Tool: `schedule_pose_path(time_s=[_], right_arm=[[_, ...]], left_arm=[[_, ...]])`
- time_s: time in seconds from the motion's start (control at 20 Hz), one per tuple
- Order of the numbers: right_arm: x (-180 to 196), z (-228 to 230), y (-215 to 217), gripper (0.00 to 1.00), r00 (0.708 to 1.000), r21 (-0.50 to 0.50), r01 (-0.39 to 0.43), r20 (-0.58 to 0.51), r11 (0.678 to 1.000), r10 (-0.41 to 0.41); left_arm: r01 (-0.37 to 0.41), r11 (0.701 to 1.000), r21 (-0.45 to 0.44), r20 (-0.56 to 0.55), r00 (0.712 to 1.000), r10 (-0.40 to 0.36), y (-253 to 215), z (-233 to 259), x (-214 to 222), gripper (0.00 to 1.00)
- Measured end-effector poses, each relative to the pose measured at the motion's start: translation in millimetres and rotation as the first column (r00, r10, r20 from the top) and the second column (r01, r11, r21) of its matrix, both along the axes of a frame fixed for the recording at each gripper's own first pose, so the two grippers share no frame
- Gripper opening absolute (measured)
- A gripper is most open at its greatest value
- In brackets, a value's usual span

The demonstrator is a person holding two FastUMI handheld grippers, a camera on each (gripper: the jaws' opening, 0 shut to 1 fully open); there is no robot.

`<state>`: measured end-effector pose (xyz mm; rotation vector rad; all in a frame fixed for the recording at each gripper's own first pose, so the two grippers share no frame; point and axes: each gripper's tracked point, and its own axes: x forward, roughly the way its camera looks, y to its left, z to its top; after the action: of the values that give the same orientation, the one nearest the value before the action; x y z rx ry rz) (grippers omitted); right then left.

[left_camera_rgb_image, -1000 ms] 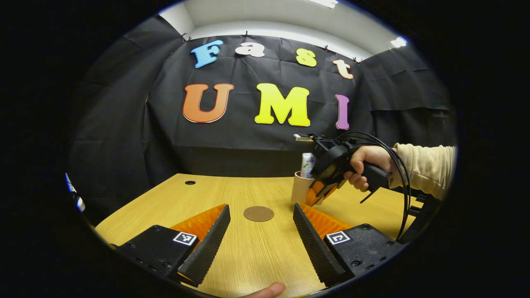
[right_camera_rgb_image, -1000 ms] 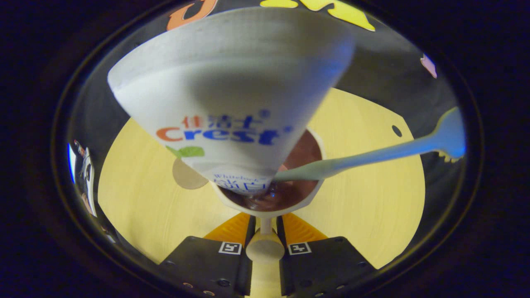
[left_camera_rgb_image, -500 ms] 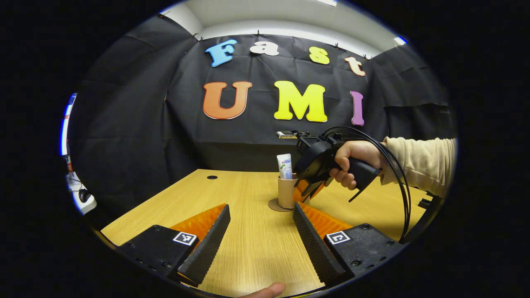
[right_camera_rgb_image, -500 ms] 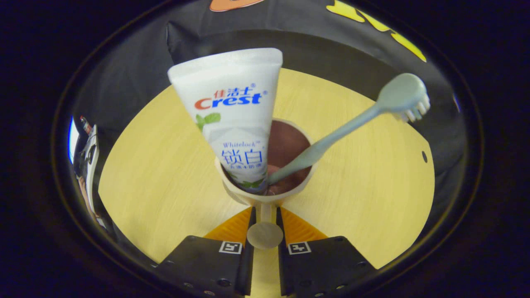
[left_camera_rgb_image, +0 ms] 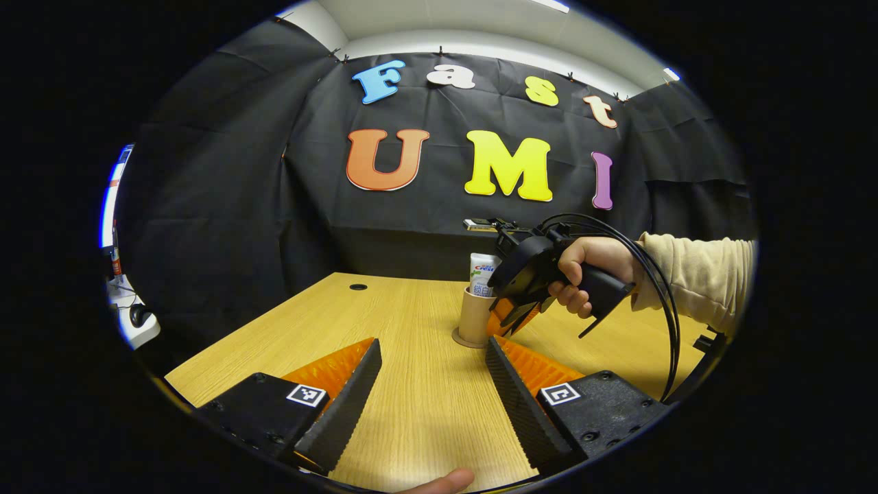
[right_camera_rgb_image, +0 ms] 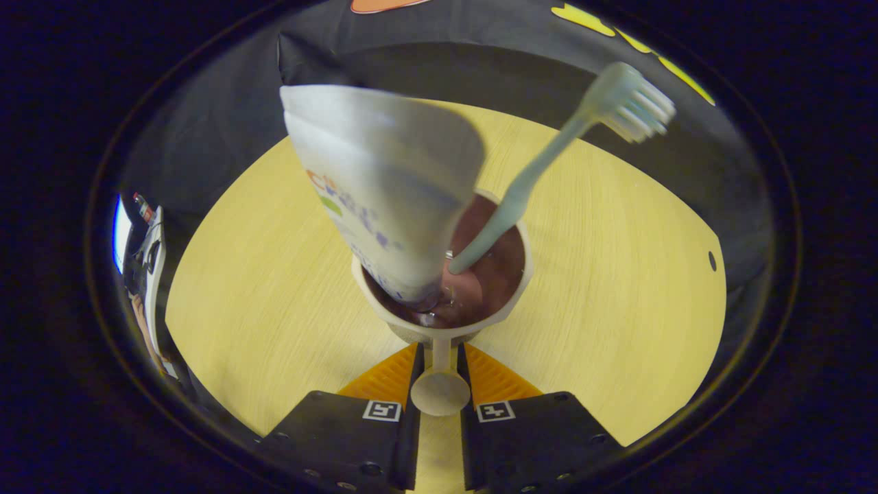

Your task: Put the toothbrush and toothpaste on the desktop into the cup, then pick up the cup and place it on the coaster on the desktop.

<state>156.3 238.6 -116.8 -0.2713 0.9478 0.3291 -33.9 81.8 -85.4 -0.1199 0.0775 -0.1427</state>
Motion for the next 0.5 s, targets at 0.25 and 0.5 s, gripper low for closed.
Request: schedule_pose_path(time_s=[0.25,0.5], right_arm=[[-3,7,-23,0.63,0.994,0.026,-0.055,0.092,0.998,0.052],[-28,44,-56,0.92,0.970,0.203,-0.011,0.241,0.979,-0.039]], left_arm=[[0.003,1.000,0.020,0.000,1.000,-0.003,-14,6,4,0.98],[-0.019,0.999,0.030,0.002,1.000,0.018,-28,13,8,0.98]])
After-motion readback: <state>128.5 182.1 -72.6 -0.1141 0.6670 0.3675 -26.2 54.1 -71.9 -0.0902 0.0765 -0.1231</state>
